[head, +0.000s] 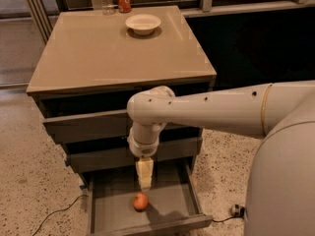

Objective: Pick orange from bottom drawer and place on counter

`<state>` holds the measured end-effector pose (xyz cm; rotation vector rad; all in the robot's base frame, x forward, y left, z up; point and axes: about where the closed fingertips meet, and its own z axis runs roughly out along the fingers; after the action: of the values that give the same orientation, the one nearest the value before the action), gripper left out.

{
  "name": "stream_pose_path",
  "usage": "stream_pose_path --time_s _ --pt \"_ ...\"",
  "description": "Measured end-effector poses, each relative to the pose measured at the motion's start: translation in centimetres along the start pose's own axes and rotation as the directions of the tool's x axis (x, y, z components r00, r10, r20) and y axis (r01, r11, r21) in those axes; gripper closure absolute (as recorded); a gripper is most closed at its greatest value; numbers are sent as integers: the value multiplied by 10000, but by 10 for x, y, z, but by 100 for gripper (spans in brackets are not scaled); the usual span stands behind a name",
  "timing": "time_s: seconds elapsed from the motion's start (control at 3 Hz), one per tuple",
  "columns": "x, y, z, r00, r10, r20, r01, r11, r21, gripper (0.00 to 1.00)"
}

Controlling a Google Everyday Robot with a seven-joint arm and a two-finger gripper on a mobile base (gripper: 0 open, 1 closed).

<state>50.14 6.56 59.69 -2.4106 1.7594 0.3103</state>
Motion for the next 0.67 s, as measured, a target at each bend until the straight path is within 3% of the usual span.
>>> stream_pose_path --time_s 0.33,0.67 --pt "1 0 1 9950 -368 927 378 9992 -95 0" --pt "2 2 3 9904 -516 1283 546 9983 -203 0"
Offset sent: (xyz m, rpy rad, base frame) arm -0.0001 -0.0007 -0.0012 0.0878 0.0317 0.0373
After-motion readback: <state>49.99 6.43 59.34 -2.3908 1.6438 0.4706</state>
